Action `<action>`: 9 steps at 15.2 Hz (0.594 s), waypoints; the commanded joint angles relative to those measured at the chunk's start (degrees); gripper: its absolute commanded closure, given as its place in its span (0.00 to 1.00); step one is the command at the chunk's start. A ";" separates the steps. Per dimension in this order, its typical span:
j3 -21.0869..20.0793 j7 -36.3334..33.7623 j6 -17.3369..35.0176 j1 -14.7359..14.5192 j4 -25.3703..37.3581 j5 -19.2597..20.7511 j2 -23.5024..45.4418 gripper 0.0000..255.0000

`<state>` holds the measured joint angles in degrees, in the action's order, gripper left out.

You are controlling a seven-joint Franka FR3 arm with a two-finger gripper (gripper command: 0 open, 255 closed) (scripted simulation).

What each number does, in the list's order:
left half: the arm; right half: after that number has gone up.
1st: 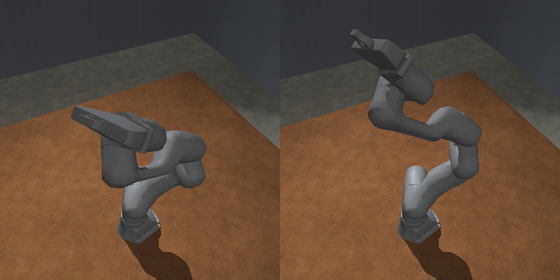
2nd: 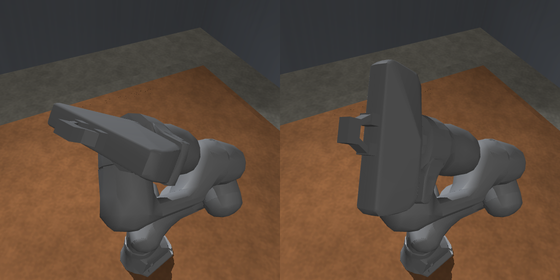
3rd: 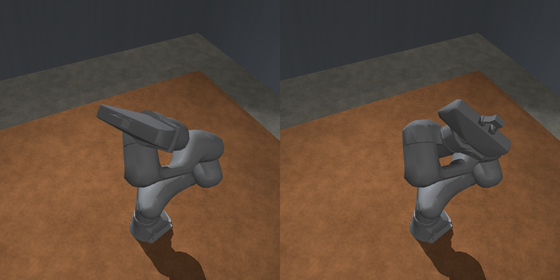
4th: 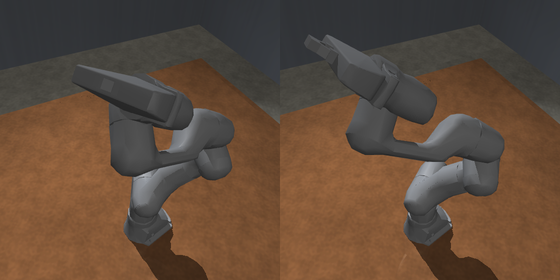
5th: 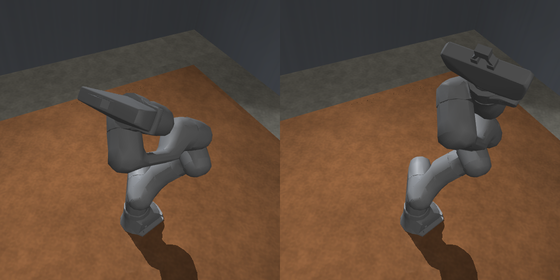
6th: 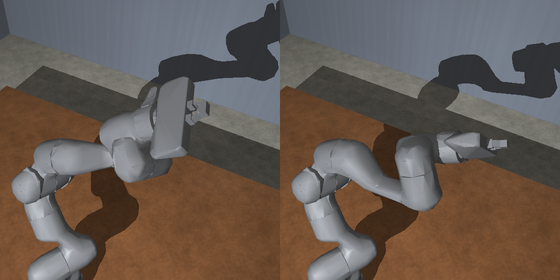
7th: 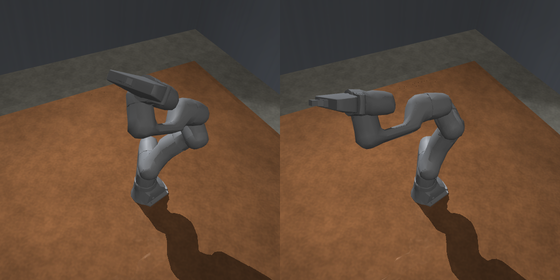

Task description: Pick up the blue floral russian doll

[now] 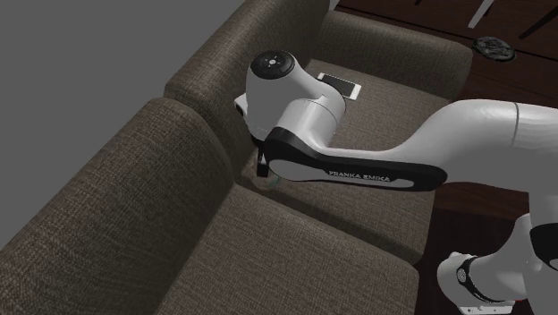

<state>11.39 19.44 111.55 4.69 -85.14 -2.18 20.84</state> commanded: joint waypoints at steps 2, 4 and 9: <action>-0.02 -0.01 1.03 -0.02 -0.82 -0.04 0.17 0.00; -0.03 -0.03 1.01 -0.04 -0.83 -0.02 0.15 1.00; -0.04 -0.05 1.00 -0.04 -0.76 -0.03 0.21 1.00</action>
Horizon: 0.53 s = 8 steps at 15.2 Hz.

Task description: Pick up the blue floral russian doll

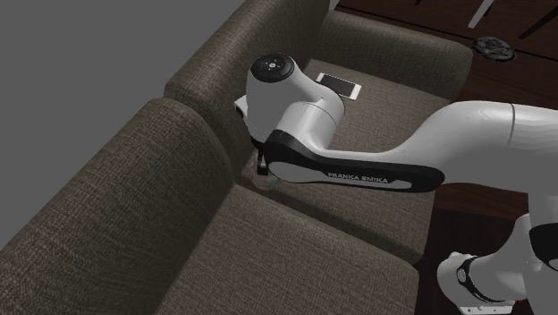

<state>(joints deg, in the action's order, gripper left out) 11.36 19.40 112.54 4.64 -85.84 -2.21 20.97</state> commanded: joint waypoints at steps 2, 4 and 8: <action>-0.01 0.00 -0.04 0.00 0.01 -0.01 0.10 1.00; 0.02 0.04 -0.70 0.04 0.53 0.01 -0.04 1.00; 0.07 0.06 -3.70 0.12 3.36 0.05 -0.21 1.00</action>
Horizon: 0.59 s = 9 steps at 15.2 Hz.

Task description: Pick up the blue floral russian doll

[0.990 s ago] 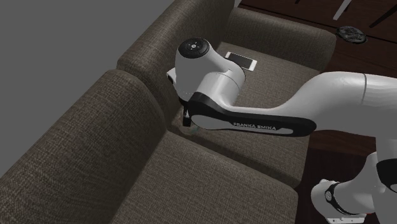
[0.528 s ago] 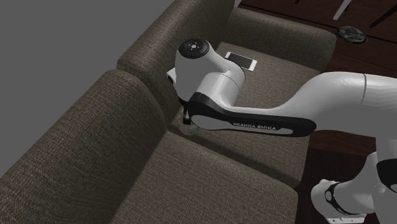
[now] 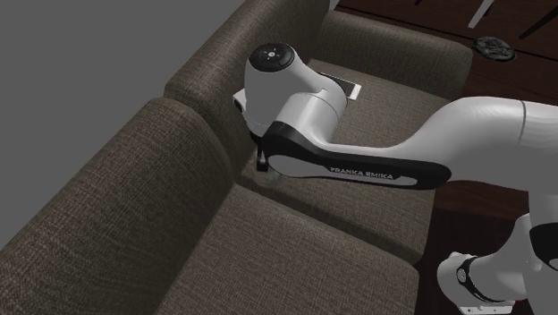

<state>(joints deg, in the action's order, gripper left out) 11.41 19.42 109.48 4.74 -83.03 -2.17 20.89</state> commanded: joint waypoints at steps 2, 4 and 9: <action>0.04 0.05 -2.17 0.08 2.09 0.02 -0.14 1.00; 0.06 0.07 -3.74 0.14 3.72 0.01 -0.08 1.00; 0.10 0.16 -7.83 0.36 8.26 -0.08 0.38 1.00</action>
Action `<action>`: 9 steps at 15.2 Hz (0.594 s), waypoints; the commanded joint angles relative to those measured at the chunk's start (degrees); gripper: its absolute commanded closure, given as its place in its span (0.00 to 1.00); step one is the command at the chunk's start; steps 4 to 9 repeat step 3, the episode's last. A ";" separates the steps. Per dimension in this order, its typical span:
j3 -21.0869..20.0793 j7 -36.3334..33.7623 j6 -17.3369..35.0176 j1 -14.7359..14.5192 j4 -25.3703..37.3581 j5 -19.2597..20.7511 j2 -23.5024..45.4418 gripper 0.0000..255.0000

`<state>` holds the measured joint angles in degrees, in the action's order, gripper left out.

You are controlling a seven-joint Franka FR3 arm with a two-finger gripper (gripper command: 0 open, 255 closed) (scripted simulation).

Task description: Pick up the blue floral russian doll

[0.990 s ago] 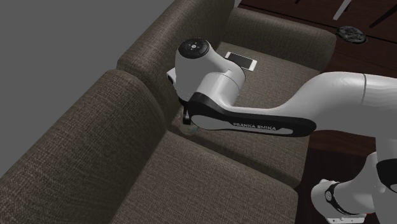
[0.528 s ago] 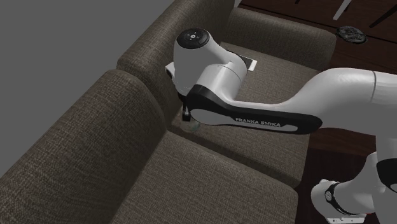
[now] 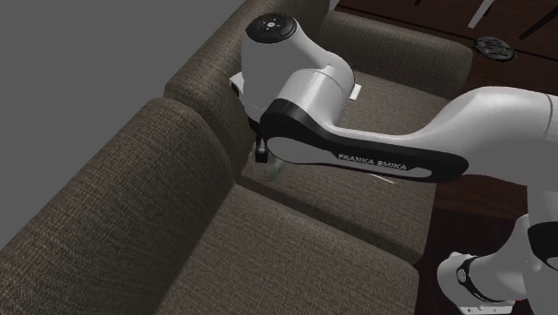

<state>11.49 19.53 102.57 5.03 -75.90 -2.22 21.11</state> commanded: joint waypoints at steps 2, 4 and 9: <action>0.02 0.07 -1.88 0.14 2.25 -0.06 0.31 1.00; 0.02 0.07 -1.89 0.14 2.28 -0.07 0.33 1.00; 0.02 0.07 -1.89 0.14 2.28 -0.07 0.33 1.00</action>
